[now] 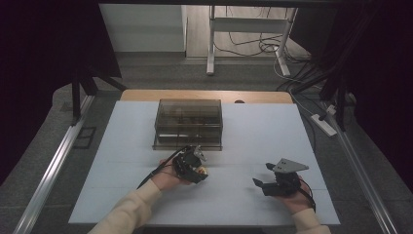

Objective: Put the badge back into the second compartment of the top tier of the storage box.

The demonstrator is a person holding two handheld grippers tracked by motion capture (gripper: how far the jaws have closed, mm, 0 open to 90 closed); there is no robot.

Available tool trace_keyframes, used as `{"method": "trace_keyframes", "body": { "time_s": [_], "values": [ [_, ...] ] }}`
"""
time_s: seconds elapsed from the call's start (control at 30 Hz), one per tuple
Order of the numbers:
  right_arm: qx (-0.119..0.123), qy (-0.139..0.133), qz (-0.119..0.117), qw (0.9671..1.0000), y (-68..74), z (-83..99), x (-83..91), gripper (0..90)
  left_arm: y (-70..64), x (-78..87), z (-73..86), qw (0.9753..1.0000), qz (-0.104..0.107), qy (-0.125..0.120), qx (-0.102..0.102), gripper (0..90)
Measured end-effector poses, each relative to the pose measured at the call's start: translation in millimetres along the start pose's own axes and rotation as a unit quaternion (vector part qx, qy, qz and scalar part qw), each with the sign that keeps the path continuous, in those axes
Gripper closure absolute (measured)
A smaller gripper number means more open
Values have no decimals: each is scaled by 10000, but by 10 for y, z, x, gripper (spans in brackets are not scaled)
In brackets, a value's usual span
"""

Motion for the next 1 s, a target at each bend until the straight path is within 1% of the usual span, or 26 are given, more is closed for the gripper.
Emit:
{"method": "trace_keyframes", "body": {
  "time_s": [0.33, 0.6, 0.73, 1.0],
  "values": [
    [-3, -9, -1, 10000, -5, -1, 4, 223, -3, 69, 10, 9999, 3, -122, 11, 470],
    [-21, -12, -4, 10000, -7, -2, 7, 222, -13, 176, -19, 9993, 33, -357, 65, 470],
    [-22, -10, -1, 10000, -8, -1, 7, 222, -9, 223, -22, 9990, 67, -437, 88, 470],
    [-18, -8, 2, 10000, -10, 0, 9, 222, 10, 297, -29, 9983, 55, -569, 139, 469]
  ]
}}
Point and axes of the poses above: each handheld gripper's, and its own axes: x roughly backward along the jaws, z roughly out of its underside, y roughly to its left, the point moved 9 cm from there along -x, roughly forward along the jaws, and after that the axes turned 1 degree about -y, right-handed, at the moved point
